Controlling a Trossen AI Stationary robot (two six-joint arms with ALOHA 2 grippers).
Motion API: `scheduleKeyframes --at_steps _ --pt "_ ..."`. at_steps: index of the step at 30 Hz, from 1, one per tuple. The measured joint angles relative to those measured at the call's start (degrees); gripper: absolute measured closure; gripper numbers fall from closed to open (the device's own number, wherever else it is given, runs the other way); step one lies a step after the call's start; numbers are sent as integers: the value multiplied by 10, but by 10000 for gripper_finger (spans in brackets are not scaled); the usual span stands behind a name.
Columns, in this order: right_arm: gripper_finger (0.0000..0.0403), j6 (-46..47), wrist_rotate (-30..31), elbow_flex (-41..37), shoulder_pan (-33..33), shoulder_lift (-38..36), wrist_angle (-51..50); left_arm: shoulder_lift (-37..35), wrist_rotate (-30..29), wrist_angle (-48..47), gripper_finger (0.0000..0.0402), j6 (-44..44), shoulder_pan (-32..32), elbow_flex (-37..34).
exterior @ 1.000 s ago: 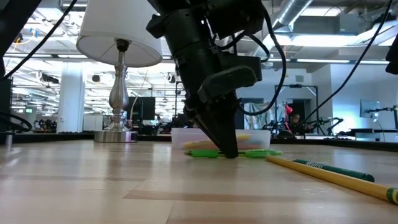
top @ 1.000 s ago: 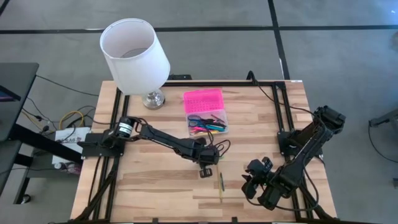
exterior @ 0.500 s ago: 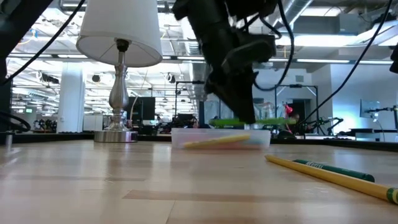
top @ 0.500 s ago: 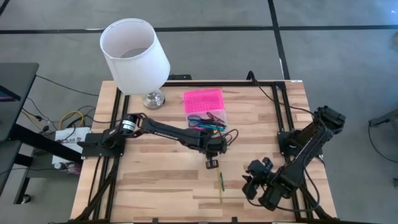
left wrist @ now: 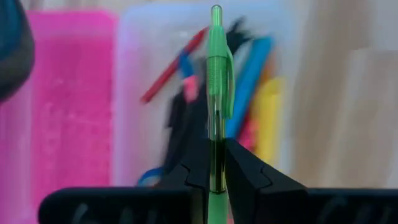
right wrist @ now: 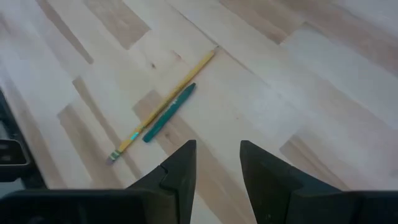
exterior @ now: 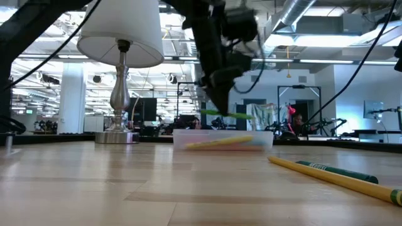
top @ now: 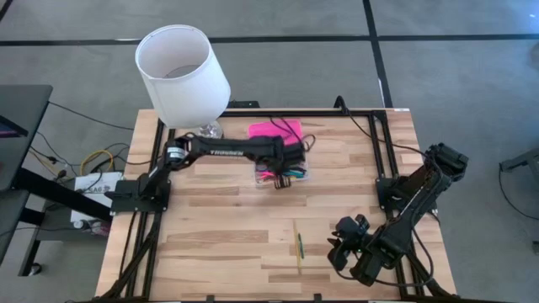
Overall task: Pick & place school supplies into a supply box
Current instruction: Put the light green pen into the pink supply box, then put the green crayon into the pink supply box
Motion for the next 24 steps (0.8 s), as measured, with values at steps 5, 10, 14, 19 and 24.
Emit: scheduleKeyframes --at_steps 5,10,14,19,24 --pt "286 0 0 0 0 0 22 0 6 -18 356 2 46 0" --pt "286 5 1 0 0 0 29 0 39 -25 296 10 68 0" --pt "286 6 1 0 -9 0 33 0 43 -33 250 13 70 0" --pt "286 19 -10 0 -33 0 47 -20 86 -69 217 12 57 0" --pt "286 -17 -54 0 -73 0 82 -67 115 -84 213 9 11 0"
